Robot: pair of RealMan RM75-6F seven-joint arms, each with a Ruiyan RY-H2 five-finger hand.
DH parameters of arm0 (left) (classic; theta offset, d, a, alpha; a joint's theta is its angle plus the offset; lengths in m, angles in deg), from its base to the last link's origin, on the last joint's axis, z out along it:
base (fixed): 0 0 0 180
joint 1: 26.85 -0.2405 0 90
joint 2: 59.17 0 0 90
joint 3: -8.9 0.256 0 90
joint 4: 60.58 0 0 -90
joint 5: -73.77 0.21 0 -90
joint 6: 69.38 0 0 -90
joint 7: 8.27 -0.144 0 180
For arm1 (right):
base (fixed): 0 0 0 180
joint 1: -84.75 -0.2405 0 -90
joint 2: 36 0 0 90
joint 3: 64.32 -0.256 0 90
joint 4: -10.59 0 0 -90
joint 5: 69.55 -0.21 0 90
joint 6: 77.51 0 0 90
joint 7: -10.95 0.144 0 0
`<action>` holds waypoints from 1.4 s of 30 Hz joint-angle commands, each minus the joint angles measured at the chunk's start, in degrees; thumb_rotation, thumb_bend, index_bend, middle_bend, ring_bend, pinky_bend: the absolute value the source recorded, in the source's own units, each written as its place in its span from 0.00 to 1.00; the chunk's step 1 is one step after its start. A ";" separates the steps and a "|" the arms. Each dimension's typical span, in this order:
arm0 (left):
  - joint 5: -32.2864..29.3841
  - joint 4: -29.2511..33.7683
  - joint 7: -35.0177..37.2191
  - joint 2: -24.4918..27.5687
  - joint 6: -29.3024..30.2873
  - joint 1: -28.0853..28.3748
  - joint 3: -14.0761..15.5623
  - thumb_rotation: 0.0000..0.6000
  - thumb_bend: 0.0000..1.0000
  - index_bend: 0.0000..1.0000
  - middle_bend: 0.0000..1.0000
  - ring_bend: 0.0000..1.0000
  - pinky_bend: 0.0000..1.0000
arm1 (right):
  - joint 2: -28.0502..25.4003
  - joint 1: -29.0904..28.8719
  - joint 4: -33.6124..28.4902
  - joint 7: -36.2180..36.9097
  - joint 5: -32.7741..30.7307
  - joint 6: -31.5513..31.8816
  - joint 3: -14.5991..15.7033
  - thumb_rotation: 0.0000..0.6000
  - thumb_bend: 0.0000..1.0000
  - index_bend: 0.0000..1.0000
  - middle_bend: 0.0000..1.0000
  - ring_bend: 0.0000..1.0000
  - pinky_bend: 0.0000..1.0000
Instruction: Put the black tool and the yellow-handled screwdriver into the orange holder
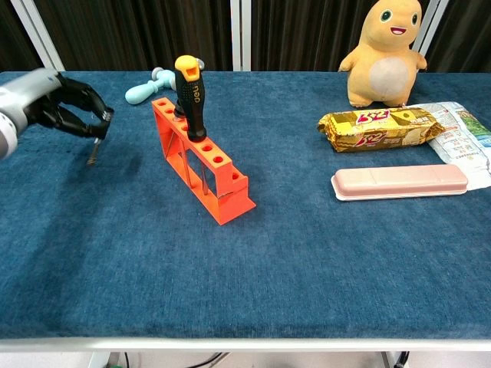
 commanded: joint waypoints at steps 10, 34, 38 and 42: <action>5.79 13.89 30.56 12.46 -9.66 -6.18 -8.33 1.00 0.40 0.66 0.41 0.20 0.27 | 0.28 -0.06 -0.09 -0.67 -0.05 0.00 -0.06 1.00 0.34 0.00 0.00 0.00 0.00; 2.90 11.44 28.67 9.05 -11.48 0.98 -4.96 1.00 0.40 0.66 0.41 0.22 0.29 | -0.08 0.03 0.27 0.62 -0.22 0.24 -0.22 1.00 0.34 0.00 0.00 0.00 0.00; 3.03 11.00 28.37 8.75 -10.83 1.43 -4.81 1.00 0.40 0.66 0.41 0.22 0.29 | -0.07 0.02 0.23 0.55 -0.10 0.27 -0.17 1.00 0.34 0.00 0.00 0.00 0.00; 3.05 10.67 28.15 8.79 -10.38 1.62 -4.56 1.00 0.40 0.66 0.41 0.22 0.29 | -0.04 0.11 0.17 0.46 -0.13 0.47 -0.22 1.00 0.34 0.00 0.00 0.00 0.00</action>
